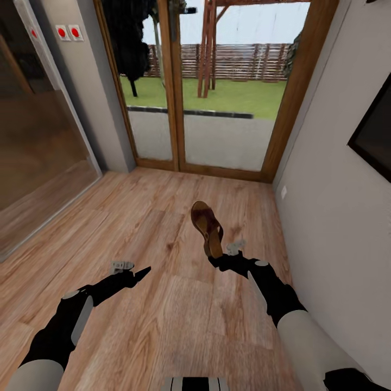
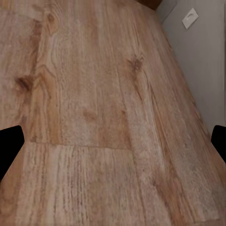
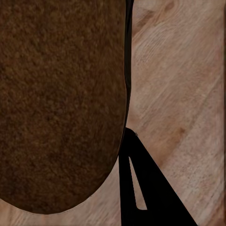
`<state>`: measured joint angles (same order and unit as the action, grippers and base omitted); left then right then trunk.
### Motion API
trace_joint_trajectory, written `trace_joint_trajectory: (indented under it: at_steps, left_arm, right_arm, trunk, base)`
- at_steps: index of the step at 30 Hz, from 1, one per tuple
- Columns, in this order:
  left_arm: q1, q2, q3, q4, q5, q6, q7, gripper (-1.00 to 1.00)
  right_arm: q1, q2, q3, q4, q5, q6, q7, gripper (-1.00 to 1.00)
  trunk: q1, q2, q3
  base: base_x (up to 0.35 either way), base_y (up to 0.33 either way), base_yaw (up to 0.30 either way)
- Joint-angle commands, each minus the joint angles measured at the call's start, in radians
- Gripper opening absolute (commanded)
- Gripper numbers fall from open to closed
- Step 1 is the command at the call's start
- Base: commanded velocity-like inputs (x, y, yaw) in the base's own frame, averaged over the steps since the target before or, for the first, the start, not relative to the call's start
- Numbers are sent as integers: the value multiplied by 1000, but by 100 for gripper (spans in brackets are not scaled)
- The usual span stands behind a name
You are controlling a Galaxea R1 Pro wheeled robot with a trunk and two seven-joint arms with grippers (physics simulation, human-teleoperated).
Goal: Pick up the two gym shoes and the two sandals from the corridor floor and place them onto the hallstand (shoe rack) in the corridor, making sure they are on the rack and not on the floor. Arrange them so the two gym shoes are next to each other and the two sandals are next to each other.
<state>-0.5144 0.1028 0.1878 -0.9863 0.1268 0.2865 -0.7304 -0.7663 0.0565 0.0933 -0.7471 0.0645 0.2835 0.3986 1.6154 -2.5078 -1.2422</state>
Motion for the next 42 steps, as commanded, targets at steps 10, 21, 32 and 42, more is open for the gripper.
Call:
trace_joint_trajectory:
  at_steps: [10, 21, 32, 42]
  left_arm:
    - [-1, 0, 1, 0, 8, 10, -3, 100]
    - [-1, 0, 2, 0, 8, 10, -3, 100]
    - [-1, 0, 1, 0, 8, 10, -3, 100]
    - [-1, 0, 1, 0, 8, 10, -3, 100]
  right_arm:
    - [0, 0, -1, -1, 8, 5, 5, -100]
    - [1, 0, -1, -1, 8, 5, 5, -100]
    - [0, 0, -1, -1, 8, 5, 5, -100]
    - [0, 0, -1, -1, 8, 5, 5, -100]
  trunk:
    - [-5, 2, 54]
    - [-10, 5, 115]
    - [-15, 7, 176]
    - [-46, 64, 225]
  base:
    - [0, 0, 0]
    - [0, 0, 0]
    - [0, 0, 0]
    - [0, 0, 0]
